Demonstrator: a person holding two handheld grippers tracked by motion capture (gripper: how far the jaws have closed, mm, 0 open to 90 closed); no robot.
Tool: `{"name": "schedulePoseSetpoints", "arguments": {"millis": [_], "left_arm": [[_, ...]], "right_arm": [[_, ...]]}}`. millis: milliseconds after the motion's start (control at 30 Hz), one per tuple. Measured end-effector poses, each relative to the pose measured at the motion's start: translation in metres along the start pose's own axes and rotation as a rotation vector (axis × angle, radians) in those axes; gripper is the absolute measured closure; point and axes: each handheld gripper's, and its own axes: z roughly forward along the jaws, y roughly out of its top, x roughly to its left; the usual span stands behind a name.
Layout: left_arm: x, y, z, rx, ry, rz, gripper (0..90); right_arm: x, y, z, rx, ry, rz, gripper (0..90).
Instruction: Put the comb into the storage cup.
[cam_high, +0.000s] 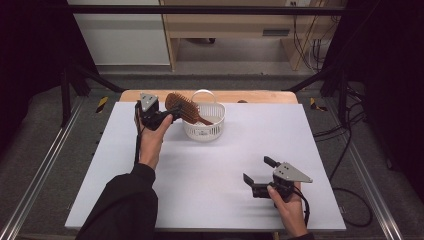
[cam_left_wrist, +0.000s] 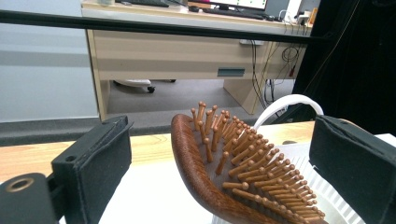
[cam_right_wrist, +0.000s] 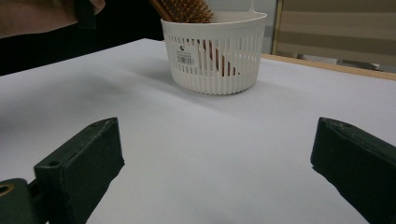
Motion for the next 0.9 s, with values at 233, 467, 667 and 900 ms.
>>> {"name": "schedulePoseSetpoints", "arguments": {"millis": [233,467,667,900], "left_arm": [[0.001,-0.002,-0.016,-0.013,0.008,0.015,5.6],[0.003,-0.004,-0.039,-0.020,0.005,0.003,5.1],[0.008,-0.007,-0.051,-0.020,-0.008,0.010,4.7],[0.012,-0.009,-0.064,-0.028,-0.018,0.009,4.6]], "right_arm": [[0.001,0.001,0.000,-0.003,-0.003,-0.007,2.8],[0.002,0.002,0.000,-0.012,-0.018,0.001,3.0],[0.003,0.001,0.001,0.001,-0.041,-0.009,3.7],[0.004,0.000,0.002,0.005,-0.042,-0.007,3.5]]}}
